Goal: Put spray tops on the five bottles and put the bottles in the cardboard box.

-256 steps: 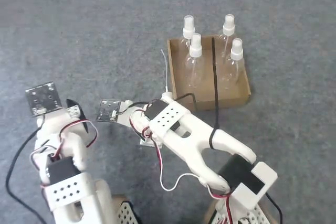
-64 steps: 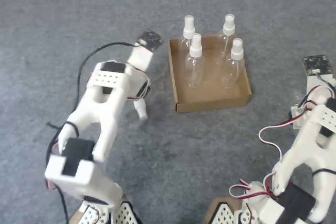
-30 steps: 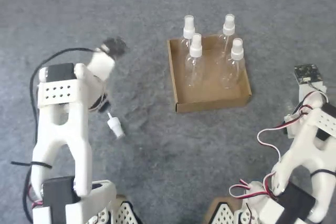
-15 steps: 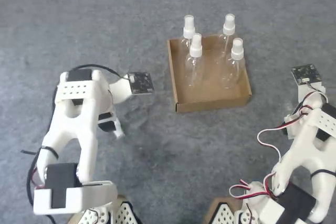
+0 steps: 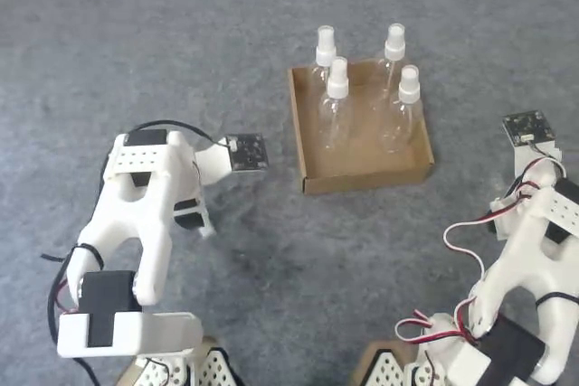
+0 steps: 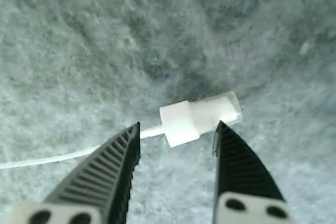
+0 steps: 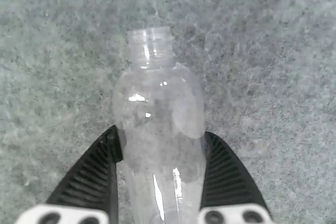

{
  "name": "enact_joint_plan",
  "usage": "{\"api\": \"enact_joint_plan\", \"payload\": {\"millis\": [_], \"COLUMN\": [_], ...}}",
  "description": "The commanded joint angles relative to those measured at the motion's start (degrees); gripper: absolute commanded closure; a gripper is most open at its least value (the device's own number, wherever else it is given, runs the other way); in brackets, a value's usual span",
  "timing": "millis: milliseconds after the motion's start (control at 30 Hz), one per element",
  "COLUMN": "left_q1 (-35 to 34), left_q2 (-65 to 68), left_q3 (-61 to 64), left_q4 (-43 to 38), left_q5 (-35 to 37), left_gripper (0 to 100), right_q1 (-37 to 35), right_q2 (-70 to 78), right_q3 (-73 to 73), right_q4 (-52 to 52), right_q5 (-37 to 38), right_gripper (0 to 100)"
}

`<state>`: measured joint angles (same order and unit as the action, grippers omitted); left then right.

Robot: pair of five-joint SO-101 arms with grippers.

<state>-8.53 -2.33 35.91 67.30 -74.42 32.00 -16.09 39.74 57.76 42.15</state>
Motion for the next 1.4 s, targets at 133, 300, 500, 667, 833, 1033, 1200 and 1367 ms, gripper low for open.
{"api": "enact_joint_plan", "payload": {"millis": [133,300,500,667,833,1033,1200,1367], "left_q1": [2.4,6.4,7.6,6.2,5.1,4.3,4.3,3.9], "left_q2": [1.1,0.4,0.4,0.4,-1.2,-13.5,-31.0,-45.2], "left_q3": [0.1,-0.5,-5.8,-12.7,-13.6,-7.0,4.4,16.6], "left_q4": [-1.1,-1.3,2.1,7.1,7.0,3.3,-3.4,-9.1], "left_q5": [14.2,32.6,46.7,46.7,49.3,56.1,62.4,66.8], "left_gripper": [80,80,80,83,84,84,84,80], "right_q1": [-0.5,-0.5,-0.8,-0.6,-0.7,-1.6,-3.6,-3.9], "right_q2": [-1.8,-1.8,-1.8,-2.3,-2.3,-2.0,-2.5,-2.5], "right_q3": [-0.3,-0.3,-0.3,-0.3,-0.3,-0.3,-0.4,-0.3], "right_q4": [-1.3,-1.3,-1.3,-1.3,-1.3,-1.2,-0.7,-1.0], "right_q5": [-0.1,-8.4,-12.5,-12.4,-12.4,-11.8,-10.9,-10.4], "right_gripper": [98.1,98.0,87.6,82.3,82.1,82.0,73.8,69.6]}}
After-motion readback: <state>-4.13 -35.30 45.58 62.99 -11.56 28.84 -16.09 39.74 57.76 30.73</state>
